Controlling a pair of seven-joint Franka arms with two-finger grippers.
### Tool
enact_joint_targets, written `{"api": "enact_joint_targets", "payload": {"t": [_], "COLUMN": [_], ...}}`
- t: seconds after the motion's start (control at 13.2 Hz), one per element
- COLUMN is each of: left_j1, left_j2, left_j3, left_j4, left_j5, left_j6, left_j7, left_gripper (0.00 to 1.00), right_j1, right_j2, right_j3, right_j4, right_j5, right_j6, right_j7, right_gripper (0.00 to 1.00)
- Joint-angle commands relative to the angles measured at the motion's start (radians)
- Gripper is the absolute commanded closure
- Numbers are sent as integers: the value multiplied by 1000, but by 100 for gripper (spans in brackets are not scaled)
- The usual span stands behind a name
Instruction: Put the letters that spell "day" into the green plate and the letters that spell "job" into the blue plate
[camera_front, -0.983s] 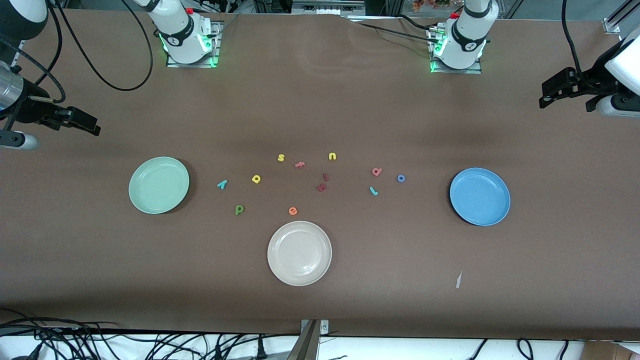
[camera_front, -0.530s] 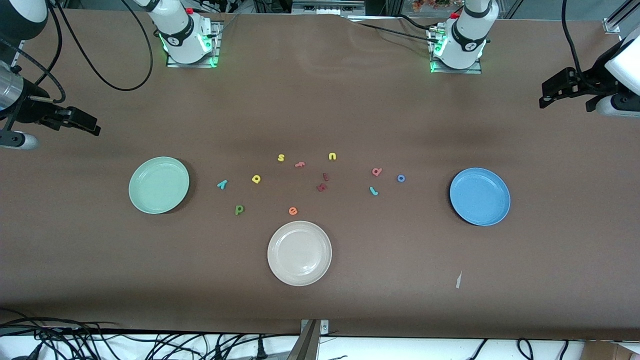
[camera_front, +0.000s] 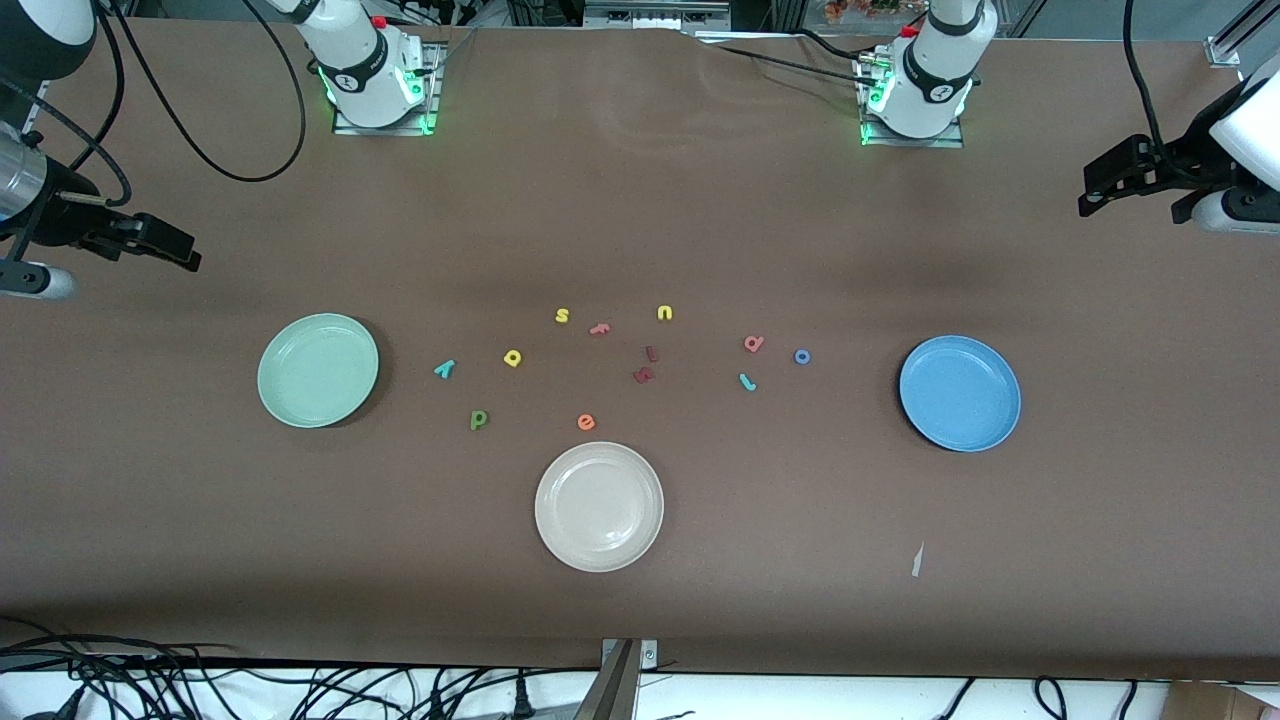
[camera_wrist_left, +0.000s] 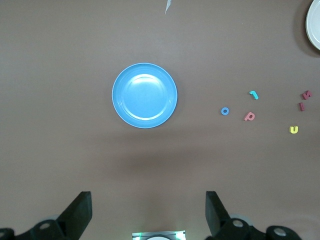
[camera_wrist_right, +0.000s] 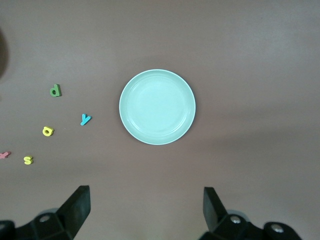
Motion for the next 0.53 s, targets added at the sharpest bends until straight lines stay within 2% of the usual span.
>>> {"api": "enact_joint_targets", "payload": {"t": [0.0,0.45], "left_j1": [2,-7], "left_j2": [4,4], "left_j3": [2,-3], "left_j4": [25,25], "left_j5": [-17,-32], "left_j6": [-22,-22], "left_j7": [-7,-9], "left_gripper": [0,0], "right_j1": [-5,-5], "right_j2": [-4,-4], "right_j3": [1,1], "right_j4": [-4,-2], "right_j5": [-8,-8], "right_j6": [4,4], "right_j7": [-9,-9], "right_gripper": [0,0]}}
